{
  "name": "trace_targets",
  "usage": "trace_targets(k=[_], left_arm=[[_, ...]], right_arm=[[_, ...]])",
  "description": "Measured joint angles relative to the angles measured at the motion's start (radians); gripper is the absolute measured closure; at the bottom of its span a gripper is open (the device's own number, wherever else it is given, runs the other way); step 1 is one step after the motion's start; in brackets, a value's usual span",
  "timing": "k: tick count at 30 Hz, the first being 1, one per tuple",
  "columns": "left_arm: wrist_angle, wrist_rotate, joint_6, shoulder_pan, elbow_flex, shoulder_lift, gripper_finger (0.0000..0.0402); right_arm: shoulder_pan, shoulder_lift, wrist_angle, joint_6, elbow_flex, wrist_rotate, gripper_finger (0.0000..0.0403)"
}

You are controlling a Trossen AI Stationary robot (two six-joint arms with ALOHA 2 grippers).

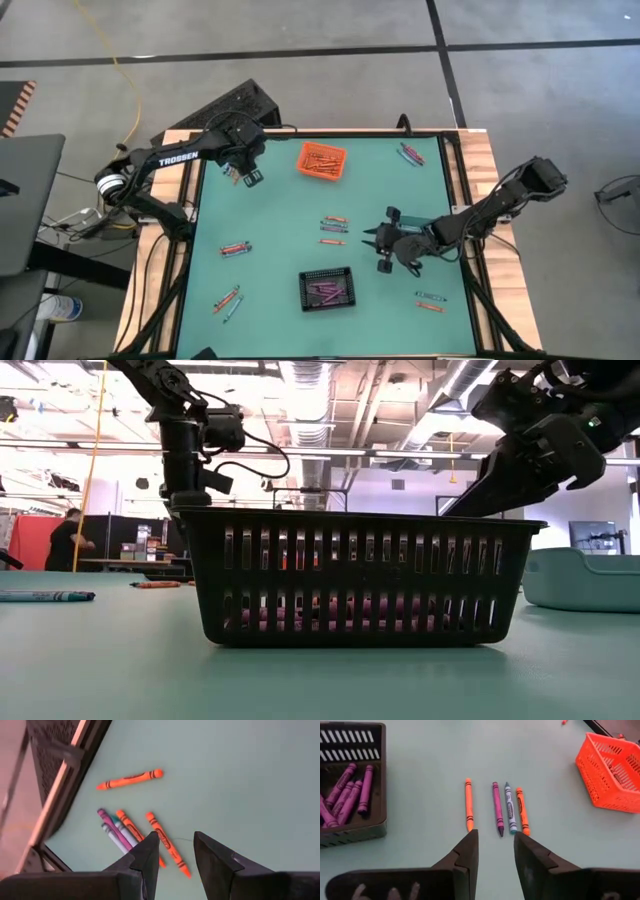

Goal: Sort crayons
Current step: Put the orange crayon into the orange bin

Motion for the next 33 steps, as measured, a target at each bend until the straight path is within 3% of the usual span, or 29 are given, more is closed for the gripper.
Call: trace_targets(k=[6, 12, 26, 33], left_arm=[[-0.038, 0.032, -0.233, 0.012, 0.0, 0.0, 0.029], [-0.089, 0.317, -0.314, 0.119, 0.001, 0.0, 0.029], [-0.088, 0.208, -0.302, 0.151, 0.001, 0.0, 0.029], [-0.052, 0.2, -0.311, 0.151, -0.045, 0.001, 0.029]], right_arm=[[0.0, 0.0, 0.001, -0.031, 0.0, 0.0, 0.0285], [-0.001, -0.002, 0.003, -0.057, 0.002, 0.0, 0.0285], [-0.002, -0.002, 0.0, -0.085, 0.025, 0.0, 0.0285], [-0.002, -0.002, 0.0, -0.084, 0.025, 0.0, 0.0285]])
